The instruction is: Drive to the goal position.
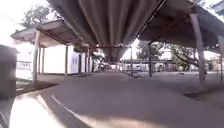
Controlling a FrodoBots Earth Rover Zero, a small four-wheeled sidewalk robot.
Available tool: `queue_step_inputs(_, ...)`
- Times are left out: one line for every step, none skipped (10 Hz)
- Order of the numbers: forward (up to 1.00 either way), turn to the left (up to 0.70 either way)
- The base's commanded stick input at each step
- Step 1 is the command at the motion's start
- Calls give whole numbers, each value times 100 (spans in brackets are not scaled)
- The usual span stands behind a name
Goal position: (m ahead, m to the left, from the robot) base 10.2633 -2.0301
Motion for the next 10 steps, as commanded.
queue_step_inputs(85,0)
queue_step_inputs(85,0)
queue_step_inputs(85,0)
queue_step_inputs(85,0)
queue_step_inputs(85,0)
queue_step_inputs(85,0)
queue_step_inputs(85,0)
queue_step_inputs(85,0)
queue_step_inputs(85,0)
queue_step_inputs(85,0)
